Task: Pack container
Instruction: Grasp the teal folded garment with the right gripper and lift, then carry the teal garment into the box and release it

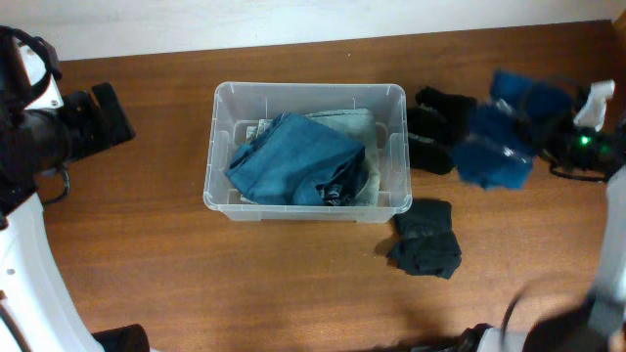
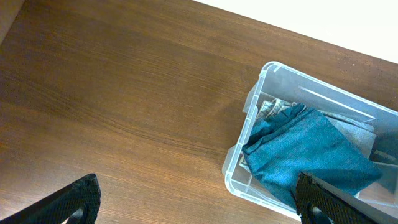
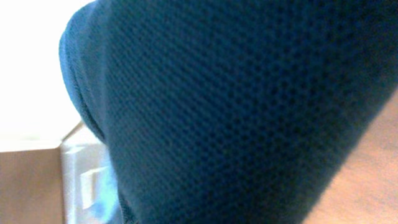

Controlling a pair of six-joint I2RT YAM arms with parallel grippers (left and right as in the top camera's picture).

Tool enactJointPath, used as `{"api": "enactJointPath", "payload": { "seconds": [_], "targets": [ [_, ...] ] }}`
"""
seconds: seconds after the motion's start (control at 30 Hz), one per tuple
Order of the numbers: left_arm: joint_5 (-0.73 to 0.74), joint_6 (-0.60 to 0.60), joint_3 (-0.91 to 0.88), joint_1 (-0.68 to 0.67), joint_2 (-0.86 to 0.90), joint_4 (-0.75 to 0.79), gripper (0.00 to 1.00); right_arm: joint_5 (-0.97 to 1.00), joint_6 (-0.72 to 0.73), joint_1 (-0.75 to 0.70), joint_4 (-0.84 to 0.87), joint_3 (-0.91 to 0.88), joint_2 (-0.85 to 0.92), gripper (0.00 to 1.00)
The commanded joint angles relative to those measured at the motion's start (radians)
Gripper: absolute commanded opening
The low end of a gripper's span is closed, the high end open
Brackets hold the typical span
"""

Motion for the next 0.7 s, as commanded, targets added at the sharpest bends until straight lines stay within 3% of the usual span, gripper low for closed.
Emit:
{"api": "enactJointPath", "payload": {
  "seconds": [0.0, 0.2, 0.4, 0.57, 0.67],
  "targets": [
    [-0.006, -0.008, 0.000, 0.005, -0.006, 0.000, 0.99, -0.125, 0.092, 0.169, 0.053, 0.017, -0.178, 0.06],
    [-0.006, -0.008, 0.000, 0.005, -0.006, 0.000, 0.99, -0.033, 0.203, 0.585, 0.266, 0.017, -0.226, 0.09],
    [-0.006, -0.008, 0.000, 0.005, -0.006, 0.000, 1.00, 0.131, 0.212, 0.903, 0.495, 0.016, -0.026, 0.11],
    [-0.006, -0.008, 0.000, 0.005, -0.006, 0.000, 0.99, 0.144, 0.276, 1.001, 0.775, 0.016, 0.236, 0.12],
    [-0.006, -0.008, 0.000, 0.005, -0.006, 0.000, 0.99, 0.180, 0.360, 1.010, 0.891, 0.016, 0.377, 0.19]
  ]
}}
